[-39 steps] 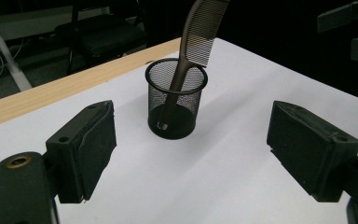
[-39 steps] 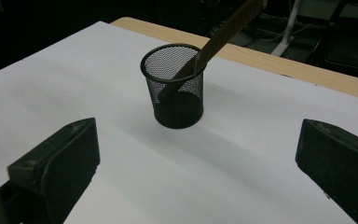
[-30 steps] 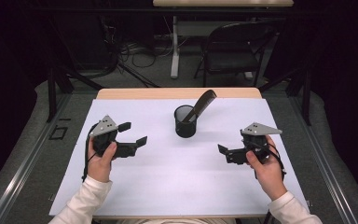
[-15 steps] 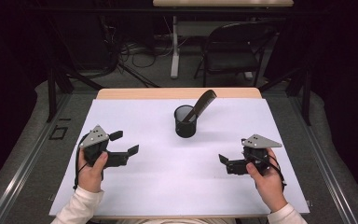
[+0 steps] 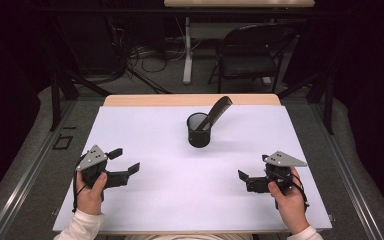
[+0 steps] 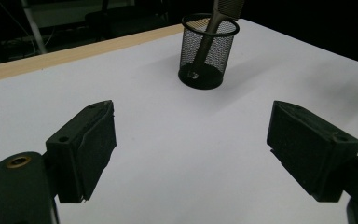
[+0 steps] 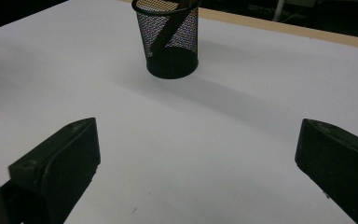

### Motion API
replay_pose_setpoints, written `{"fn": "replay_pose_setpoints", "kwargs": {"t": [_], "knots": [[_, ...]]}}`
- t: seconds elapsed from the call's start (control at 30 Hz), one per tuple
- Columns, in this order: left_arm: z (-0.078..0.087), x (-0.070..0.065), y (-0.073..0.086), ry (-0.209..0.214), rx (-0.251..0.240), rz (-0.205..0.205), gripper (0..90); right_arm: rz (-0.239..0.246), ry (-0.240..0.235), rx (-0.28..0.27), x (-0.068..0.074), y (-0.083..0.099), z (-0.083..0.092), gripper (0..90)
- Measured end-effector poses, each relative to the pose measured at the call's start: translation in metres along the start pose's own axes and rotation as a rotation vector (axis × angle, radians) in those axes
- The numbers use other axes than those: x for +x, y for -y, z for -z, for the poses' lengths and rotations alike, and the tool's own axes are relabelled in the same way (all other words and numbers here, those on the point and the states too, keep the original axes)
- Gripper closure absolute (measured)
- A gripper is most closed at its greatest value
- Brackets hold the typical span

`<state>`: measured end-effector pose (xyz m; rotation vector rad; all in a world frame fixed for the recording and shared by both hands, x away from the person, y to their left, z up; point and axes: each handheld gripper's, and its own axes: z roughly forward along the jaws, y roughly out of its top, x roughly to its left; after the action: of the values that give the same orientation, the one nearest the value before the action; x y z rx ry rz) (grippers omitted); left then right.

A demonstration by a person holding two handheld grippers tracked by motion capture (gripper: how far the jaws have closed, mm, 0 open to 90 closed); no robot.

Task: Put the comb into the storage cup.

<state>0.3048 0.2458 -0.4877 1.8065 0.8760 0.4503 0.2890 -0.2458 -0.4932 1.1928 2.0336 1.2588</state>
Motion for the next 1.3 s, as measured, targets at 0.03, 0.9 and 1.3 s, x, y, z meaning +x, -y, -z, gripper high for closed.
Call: {"fn": "replay_pose_setpoints", "kwargs": {"t": [0.03,0.9,1.3], "knots": [[0.001,0.001,0.002,-0.005,-0.002,0.004,15.8,-0.001,0.002,-0.004,0.0,0.002,0.001,0.0],[0.004,0.024,0.036,-0.106,-0.037,0.027,15.8,-0.114,0.086,-0.047,-0.026,0.036,-0.008,0.0],[0.002,0.026,0.041,-0.117,-0.033,0.021,15.8,-0.119,0.099,-0.043,-0.03,0.043,-0.007,0.0]]}}
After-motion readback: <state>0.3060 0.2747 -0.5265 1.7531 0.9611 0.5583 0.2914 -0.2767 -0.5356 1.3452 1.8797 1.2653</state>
